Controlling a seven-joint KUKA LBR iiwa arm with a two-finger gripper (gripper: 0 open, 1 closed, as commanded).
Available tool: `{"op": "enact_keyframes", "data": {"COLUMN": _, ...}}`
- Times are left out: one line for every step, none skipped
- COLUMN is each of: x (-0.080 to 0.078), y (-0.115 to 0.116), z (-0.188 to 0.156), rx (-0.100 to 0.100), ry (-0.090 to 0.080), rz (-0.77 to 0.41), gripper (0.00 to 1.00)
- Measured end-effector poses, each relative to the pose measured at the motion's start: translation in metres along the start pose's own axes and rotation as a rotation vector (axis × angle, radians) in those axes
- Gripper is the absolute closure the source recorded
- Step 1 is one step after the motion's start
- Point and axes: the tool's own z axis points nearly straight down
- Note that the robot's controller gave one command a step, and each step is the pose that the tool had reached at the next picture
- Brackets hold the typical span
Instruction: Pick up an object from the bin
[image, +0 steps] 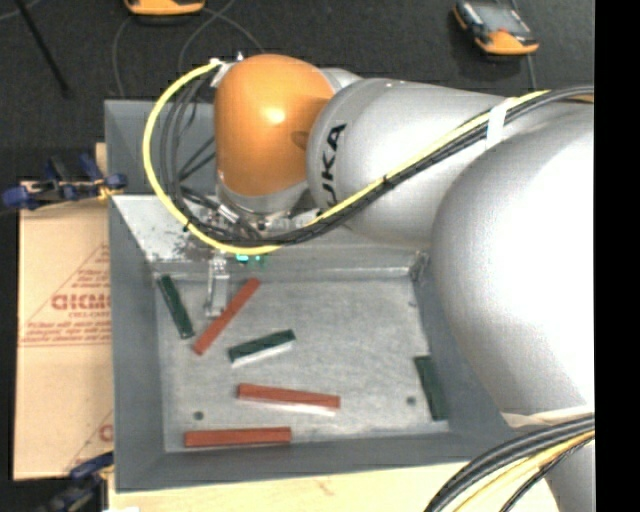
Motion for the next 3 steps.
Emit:
{"op": "enact_keyframes", "data": {"x": 0.024, "y": -0.006, "z": 0.109, "rx": 0.003, "ry": -0.005, "rz": -0.490, "gripper": 0.00}}
{"op": "enact_keyframes", "data": {"x": 0.023, "y": -0.005, "z": 0.106, "rx": -0.001, "ry": -0.008, "rz": -0.486, "gripper": 1.00}}
{"op": "enact_keyframes", "data": {"x": 0.022, "y": -0.015, "z": -0.047, "rx": 0.003, "ry": -0.018, "rz": -0.518, "gripper": 1.00}}
